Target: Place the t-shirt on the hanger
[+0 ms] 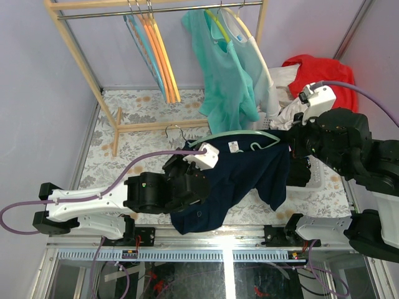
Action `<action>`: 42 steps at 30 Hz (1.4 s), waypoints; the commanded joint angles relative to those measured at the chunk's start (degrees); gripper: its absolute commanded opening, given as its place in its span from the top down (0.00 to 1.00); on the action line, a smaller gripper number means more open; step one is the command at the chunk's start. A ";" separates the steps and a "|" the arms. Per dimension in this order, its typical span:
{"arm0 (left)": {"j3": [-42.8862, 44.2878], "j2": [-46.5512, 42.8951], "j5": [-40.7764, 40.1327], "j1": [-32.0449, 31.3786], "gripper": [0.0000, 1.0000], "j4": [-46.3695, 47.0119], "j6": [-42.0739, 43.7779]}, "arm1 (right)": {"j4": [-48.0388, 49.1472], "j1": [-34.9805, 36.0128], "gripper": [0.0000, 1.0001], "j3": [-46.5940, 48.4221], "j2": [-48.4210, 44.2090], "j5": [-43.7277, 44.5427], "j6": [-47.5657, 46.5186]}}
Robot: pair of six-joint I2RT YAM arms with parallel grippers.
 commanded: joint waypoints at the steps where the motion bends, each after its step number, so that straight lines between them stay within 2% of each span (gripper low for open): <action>1: 0.89 -0.05 -6.25 0.65 1.00 -7.45 0.05 | 0.04 -0.48 1.00 2.12 -0.59 3.74 -3.02; 8: 4.44 4.58 -5.89 0.44 1.00 -11.09 -0.85 | 1.36 -0.47 1.00 6.41 5.68 2.48 -3.90; 13: 5.95 5.99 -6.91 -0.29 1.00 -11.94 -0.64 | 4.62 -0.40 1.00 5.09 8.40 -0.07 -4.05; 16: 7.64 5.29 -6.64 -0.74 1.00 -10.54 1.06 | 9.52 -0.40 1.00 0.93 7.98 -7.42 -3.88; 22: 9.54 3.40 -5.02 -1.78 1.00 -0.16 10.47 | 14.87 -0.44 1.00 -2.24 9.28 -18.96 -4.35; 26: 10.65 1.82 -3.51 -2.19 1.00 4.18 14.10 | 18.66 -0.46 1.00 -6.04 7.71 -25.82 -6.06; 33: 11.80 1.02 -3.92 -2.20 1.00 3.96 16.67 | 21.31 -0.47 0.99 -8.86 2.91 -32.90 -7.75; 42: 15.32 2.16 -3.58 -2.58 1.00 2.61 17.55 | 23.97 -0.40 0.95 -11.09 0.89 -37.04 -9.31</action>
